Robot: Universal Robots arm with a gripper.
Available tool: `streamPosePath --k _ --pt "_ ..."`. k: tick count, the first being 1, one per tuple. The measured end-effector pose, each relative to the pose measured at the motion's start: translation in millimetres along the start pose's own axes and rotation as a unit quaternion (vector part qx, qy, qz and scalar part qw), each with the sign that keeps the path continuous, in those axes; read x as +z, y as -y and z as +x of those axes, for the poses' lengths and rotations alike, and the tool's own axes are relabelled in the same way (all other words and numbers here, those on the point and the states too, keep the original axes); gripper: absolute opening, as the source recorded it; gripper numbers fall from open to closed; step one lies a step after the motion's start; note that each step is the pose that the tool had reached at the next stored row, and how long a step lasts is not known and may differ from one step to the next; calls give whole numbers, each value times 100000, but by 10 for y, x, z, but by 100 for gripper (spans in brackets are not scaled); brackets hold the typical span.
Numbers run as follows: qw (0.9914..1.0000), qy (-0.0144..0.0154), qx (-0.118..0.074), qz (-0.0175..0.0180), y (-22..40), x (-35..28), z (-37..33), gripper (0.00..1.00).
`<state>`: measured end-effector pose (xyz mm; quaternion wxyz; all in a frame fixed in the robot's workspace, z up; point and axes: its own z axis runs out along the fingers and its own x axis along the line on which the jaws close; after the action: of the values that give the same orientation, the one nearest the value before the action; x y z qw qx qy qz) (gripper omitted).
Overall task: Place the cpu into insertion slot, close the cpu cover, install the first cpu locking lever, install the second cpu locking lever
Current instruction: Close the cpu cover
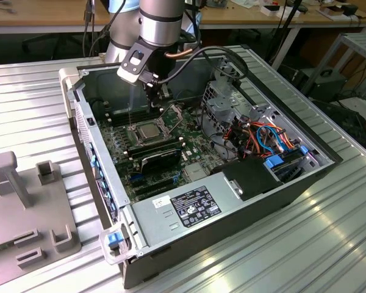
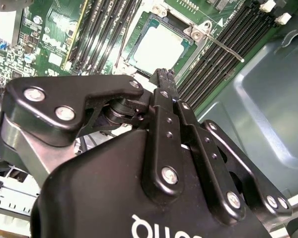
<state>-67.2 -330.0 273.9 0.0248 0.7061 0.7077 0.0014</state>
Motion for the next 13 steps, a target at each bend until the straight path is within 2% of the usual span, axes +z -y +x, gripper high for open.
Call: streamPosePath --k 3,6,11,13 --pt "100000 -15 1 -8 -2 -40 -1 11" --pt "100000 -15 -1 -9 -4 -108 -3 11" --pt "100000 -15 -17 -8 -8 -111 -4 11" --pt "100000 -7 2 -3 -86 -107 -4 11"
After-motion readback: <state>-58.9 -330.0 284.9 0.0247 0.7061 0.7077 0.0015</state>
